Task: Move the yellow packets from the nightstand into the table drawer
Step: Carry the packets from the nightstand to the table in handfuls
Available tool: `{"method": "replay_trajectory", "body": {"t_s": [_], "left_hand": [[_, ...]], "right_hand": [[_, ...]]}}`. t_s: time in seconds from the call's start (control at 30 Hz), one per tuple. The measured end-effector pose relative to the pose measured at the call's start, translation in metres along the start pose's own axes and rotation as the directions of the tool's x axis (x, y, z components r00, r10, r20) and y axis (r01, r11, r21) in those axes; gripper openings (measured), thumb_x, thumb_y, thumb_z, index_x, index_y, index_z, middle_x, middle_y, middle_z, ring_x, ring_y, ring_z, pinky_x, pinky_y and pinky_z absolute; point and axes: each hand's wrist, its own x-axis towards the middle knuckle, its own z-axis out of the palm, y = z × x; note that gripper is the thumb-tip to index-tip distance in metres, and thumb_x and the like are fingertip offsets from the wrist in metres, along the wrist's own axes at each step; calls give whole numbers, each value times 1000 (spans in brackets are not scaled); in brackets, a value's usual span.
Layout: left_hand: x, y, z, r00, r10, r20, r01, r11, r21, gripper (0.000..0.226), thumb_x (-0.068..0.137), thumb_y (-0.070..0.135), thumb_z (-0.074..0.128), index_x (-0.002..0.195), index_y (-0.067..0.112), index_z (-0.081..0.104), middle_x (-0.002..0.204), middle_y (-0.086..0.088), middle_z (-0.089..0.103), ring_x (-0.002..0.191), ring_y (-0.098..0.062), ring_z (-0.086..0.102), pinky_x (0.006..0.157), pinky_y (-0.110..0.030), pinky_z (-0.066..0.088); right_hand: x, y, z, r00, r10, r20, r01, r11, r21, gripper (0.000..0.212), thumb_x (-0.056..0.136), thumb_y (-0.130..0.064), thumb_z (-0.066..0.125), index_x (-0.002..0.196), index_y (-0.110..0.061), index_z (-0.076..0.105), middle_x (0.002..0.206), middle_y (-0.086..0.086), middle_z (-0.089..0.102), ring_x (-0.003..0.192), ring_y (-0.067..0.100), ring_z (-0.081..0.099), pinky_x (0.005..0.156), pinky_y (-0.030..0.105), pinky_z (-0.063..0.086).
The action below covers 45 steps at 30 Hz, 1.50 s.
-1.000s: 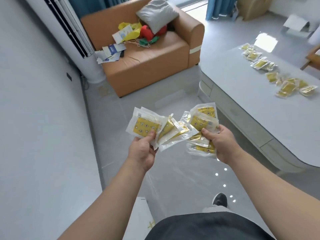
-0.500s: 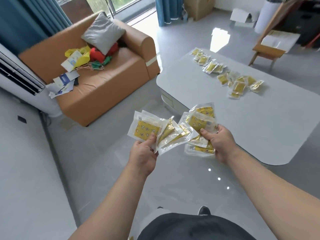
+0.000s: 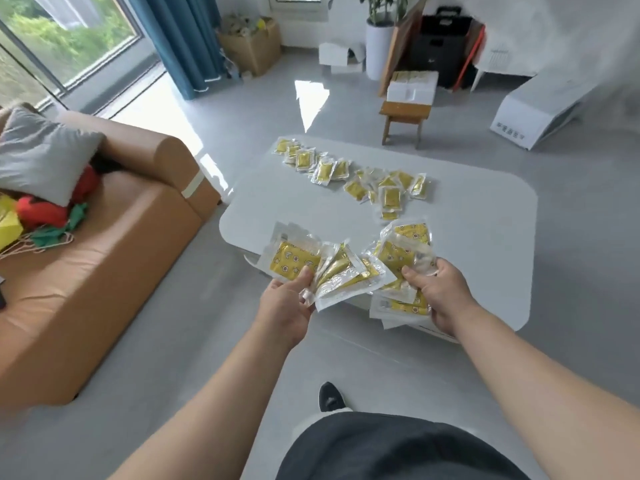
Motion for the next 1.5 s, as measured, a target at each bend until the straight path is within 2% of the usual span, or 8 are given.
{"method": "replay_trajectory", "body": {"t_s": [0.1, 0.4, 0.5, 0.67, 0.83, 1.03, 1.2, 1.5], "left_hand": [[36, 28, 31, 999, -38, 28, 36, 997, 74, 27, 87, 1, 74, 82, 15, 51, 105, -10, 72, 93, -24, 68, 100, -45, 52], [130, 58, 130, 992, -108, 57, 90, 961, 263, 22, 89, 5, 73, 95, 16, 55, 102, -4, 74, 69, -12, 70, 64, -25, 54], [166, 58, 169, 991, -129, 42, 112, 951, 290, 25, 89, 5, 73, 87, 18, 52, 110, -6, 75, 79, -13, 71, 69, -27, 56], [231, 60, 233, 984, -170, -62, 180, 939, 294, 25, 87, 3, 74, 90, 14, 52, 106, -10, 75, 93, -24, 71, 105, -46, 50], [303, 65, 288, 975, -176, -137, 208, 938, 277, 18, 89, 6, 73, 95, 14, 58, 107, -10, 75, 89, -22, 73, 88, -37, 59], [400, 66, 332, 959, -135, -250, 213, 925, 314, 22, 88, 10, 75, 97, 14, 56, 106, -6, 73, 81, -15, 71, 55, -21, 56], [492, 57, 347, 946, -154, -285, 256, 895, 366, 34, 88, 15, 77, 114, 13, 55, 115, -7, 70, 104, -19, 71, 66, -23, 58], [651, 44, 349, 935, -112, -338, 246, 888, 388, 46, 86, 19, 79, 127, 10, 61, 116, -7, 65, 94, -15, 68, 54, -18, 55]], "right_hand": [[21, -11, 2, 995, -18, -96, 20, 999, 27, 20, 89, -10, 77, 96, -18, 60, 102, 8, 71, 92, 23, 70, 67, 30, 53], [107, -31, -19, 962, 85, -260, -54, 991, 123, 25, 86, -14, 79, 107, -12, 65, 103, 12, 75, 95, 33, 73, 85, 57, 59], [158, -38, -29, 959, 129, -250, -89, 982, 165, 24, 89, -12, 76, 110, -11, 64, 106, 12, 75, 95, 32, 73, 83, 56, 60], [256, -51, -45, 937, 234, -260, -194, 966, 171, 24, 88, -20, 77, 108, -13, 64, 107, 11, 73, 97, 31, 72, 85, 56, 60], [349, -59, -58, 902, 316, -293, -288, 948, 137, 20, 88, -21, 74, 103, -15, 63, 106, 11, 70, 97, 30, 69, 85, 53, 60], [447, -50, -57, 868, 355, -348, -356, 932, 62, 21, 91, -22, 70, 107, -11, 61, 96, 2, 65, 76, 15, 60, 56, 27, 43], [519, -24, -54, 820, 417, -392, -424, 903, 75, 23, 90, -19, 72, 111, -13, 63, 102, 3, 69, 86, 19, 66, 63, 28, 48], [612, 36, -35, 797, 444, -410, -473, 880, 33, 22, 88, -18, 76, 102, -20, 59, 100, 0, 69, 82, 15, 67, 76, 33, 56]]}}
